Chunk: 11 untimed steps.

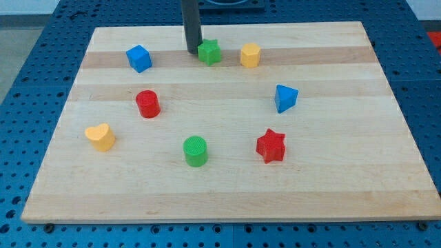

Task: Point at the blue triangle

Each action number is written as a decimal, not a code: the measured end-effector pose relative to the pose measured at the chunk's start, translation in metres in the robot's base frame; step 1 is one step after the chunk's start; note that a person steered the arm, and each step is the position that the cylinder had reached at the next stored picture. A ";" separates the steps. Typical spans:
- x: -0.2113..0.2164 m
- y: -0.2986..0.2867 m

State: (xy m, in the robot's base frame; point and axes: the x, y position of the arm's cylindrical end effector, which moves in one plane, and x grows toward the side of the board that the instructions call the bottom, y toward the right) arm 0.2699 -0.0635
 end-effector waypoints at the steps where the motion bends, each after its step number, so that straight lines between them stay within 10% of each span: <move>1: 0.005 0.016; 5: -0.018 -0.006; 9: 0.105 -0.047; 11: 0.118 0.048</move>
